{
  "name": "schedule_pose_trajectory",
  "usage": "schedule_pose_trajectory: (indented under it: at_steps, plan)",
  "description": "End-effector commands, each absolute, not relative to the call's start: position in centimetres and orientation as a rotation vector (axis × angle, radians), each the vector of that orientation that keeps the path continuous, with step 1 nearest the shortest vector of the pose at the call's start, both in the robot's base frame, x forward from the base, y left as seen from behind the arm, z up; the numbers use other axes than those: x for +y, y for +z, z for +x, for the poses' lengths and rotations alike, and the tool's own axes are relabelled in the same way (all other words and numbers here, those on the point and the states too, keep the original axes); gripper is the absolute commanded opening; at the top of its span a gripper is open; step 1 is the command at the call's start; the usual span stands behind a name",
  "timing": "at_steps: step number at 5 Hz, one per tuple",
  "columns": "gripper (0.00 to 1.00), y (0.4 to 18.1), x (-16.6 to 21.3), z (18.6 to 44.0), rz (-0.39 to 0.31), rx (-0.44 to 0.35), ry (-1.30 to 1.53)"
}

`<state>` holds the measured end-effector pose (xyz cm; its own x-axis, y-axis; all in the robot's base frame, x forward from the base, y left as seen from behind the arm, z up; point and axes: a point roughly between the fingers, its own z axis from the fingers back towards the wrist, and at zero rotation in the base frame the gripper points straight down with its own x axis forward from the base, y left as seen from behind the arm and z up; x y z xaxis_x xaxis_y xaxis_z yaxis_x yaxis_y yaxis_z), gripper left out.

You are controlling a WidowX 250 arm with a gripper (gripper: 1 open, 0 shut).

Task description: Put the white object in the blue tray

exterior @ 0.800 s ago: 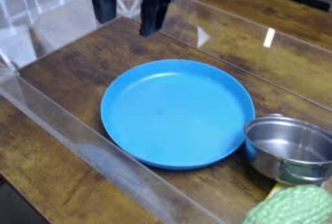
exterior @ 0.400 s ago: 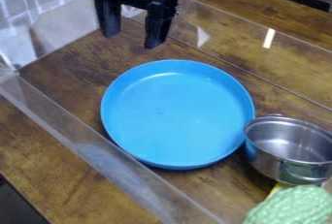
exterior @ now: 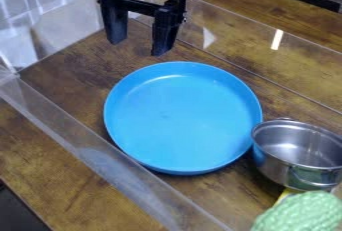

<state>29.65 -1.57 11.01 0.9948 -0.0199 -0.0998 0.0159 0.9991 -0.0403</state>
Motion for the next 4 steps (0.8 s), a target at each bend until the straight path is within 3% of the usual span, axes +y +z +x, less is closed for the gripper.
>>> schedule_pose_trajectory:
  at_steps: [1,4]
  plan:
    - [1.0,11.6,-2.4,30.0,-0.042,0.072,-0.049]
    - [1.0,10.3,-2.8,30.4,-0.05,0.092,-0.06]
